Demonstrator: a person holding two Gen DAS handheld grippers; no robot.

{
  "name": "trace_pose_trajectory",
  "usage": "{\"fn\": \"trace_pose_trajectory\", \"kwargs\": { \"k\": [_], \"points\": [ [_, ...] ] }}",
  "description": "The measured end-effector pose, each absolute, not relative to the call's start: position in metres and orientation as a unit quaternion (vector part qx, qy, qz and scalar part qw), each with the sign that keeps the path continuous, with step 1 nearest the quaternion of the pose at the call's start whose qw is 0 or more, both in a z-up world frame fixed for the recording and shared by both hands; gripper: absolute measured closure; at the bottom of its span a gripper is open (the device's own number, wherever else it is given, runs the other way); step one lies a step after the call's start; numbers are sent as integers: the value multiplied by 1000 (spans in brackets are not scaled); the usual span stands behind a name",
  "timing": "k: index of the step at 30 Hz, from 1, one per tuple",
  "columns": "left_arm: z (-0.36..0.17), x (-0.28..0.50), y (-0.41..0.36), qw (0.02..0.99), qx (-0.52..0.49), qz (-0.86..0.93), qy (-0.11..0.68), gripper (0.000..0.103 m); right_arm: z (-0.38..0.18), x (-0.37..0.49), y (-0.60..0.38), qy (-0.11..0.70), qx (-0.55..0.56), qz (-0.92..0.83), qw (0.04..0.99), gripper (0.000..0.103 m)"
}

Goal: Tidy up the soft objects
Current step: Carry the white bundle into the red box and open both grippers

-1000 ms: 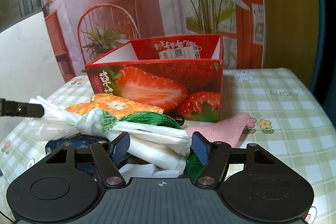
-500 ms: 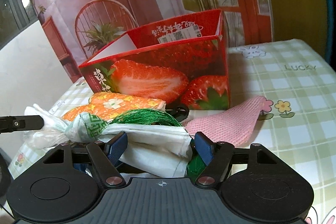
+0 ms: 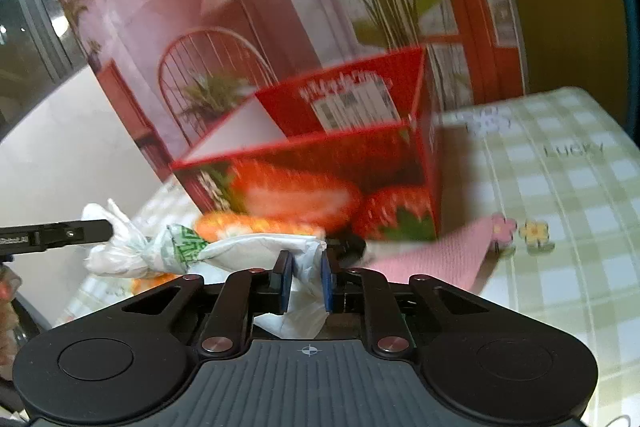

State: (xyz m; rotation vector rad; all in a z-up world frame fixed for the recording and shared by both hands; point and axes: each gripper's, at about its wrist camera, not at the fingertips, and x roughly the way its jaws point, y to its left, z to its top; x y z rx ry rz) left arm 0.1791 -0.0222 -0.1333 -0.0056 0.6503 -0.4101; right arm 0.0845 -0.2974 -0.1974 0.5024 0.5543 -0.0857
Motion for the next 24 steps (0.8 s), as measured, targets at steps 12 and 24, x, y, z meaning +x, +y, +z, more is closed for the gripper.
{"fn": "trace_pose_trajectory", "kwargs": {
  "k": [12,24],
  "points": [
    [-101,229,-33,932,-30,-217,290,68,-141,111,-323,231,220,-37,947,90],
    [-103,312,-68,923,3,-234,305,68,-134,179,-358,245,182,-73,949,90]
  ]
}}
